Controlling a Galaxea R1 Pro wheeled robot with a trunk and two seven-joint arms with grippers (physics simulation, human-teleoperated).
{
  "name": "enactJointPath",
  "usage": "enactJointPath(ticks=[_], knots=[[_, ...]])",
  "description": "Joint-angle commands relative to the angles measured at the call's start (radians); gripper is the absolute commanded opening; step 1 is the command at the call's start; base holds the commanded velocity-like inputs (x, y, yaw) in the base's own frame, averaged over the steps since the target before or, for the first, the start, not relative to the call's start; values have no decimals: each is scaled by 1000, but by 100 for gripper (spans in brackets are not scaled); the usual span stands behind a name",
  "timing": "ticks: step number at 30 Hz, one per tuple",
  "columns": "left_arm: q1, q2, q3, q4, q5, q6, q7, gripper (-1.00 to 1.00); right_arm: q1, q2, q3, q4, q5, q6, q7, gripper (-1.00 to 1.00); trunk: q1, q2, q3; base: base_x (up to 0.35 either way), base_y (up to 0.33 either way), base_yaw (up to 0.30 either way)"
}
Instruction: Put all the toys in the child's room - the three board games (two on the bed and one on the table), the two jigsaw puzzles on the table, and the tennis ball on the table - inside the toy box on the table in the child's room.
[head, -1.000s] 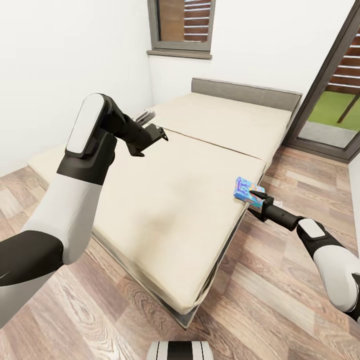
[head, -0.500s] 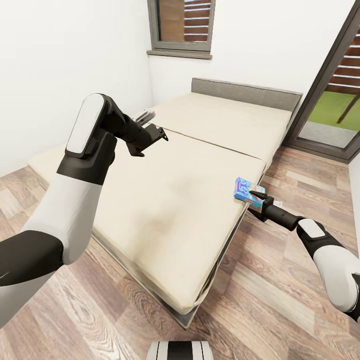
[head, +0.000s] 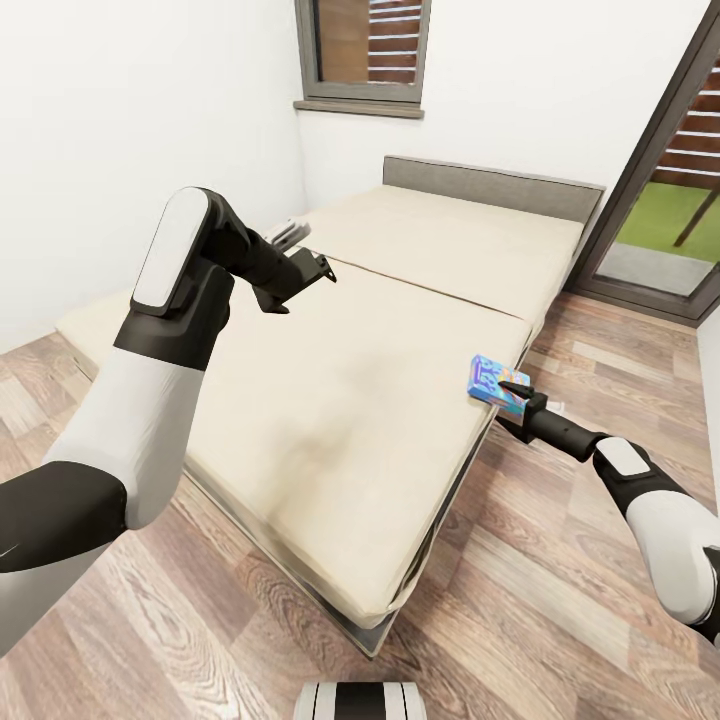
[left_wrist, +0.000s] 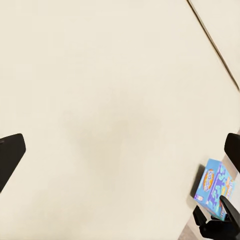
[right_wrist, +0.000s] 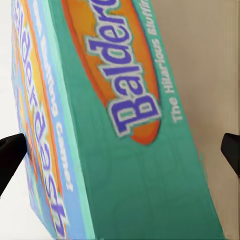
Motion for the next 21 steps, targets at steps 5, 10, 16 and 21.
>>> enactJointPath(ticks=[5, 10, 16, 21], knots=[[-1, 0, -1, 0, 5, 8, 8, 100, -1, 9, -7, -6, -10, -25, -1, -100, 0, 0, -1, 0, 0, 0], [-1, 0, -1, 0, 4, 8, 8, 100, -2, 14, -3, -11, -10, -98, -76, -100, 0, 0, -1, 0, 0, 0], [0, 0, -1, 0, 4, 7, 8, 100, -2, 26, -1, -38, -10, -148, -147, -100, 0, 0, -1, 0, 0, 0], [1, 0, -1, 0, 3, 7, 8, 100, -2, 28, 0, -53, -9, -183, -164, -100, 0, 0, -1, 0, 0, 0]])
